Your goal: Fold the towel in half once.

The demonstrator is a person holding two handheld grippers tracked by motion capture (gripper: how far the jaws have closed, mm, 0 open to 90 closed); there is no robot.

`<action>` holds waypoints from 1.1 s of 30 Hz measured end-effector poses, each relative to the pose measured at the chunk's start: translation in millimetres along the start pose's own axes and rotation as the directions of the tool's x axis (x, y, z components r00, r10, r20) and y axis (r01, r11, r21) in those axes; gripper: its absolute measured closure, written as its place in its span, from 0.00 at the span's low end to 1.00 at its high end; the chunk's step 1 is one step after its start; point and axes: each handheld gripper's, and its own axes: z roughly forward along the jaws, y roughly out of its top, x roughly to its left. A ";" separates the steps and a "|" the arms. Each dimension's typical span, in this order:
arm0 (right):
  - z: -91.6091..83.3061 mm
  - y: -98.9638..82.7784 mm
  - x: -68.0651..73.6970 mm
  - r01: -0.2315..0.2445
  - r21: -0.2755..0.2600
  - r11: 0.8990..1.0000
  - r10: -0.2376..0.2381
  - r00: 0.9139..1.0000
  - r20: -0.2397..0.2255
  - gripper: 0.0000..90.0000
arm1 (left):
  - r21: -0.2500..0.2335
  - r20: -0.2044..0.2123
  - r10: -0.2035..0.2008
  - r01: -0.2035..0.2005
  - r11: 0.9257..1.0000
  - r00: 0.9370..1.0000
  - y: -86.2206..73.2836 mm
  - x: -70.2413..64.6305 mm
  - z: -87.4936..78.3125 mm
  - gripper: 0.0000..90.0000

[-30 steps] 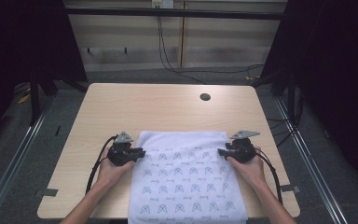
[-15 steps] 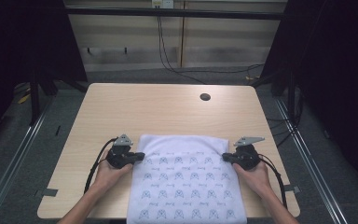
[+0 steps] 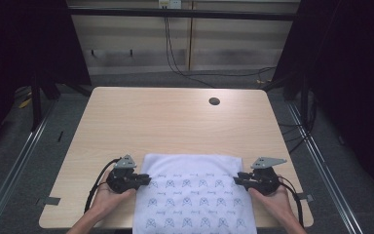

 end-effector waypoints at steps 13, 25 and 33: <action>11.8 38.9 -42.7 -0.039 -0.091 0.995 0.047 0.995 0.084 0.72 | -0.095 -0.081 -0.098 0.091 0.991 0.992 15.7 27.0 -15.7 0.64; 42.0 36.2 -43.6 0.004 0.017 1.000 -0.006 0.995 0.095 0.53 | -0.087 -0.137 -0.119 0.108 0.990 0.983 23.9 50.1 -11.0 0.60; 44.3 32.2 -42.4 0.022 0.022 0.999 -0.024 0.996 0.091 0.68 | -0.104 -0.130 -0.117 0.104 0.989 0.985 23.8 48.2 -13.1 0.56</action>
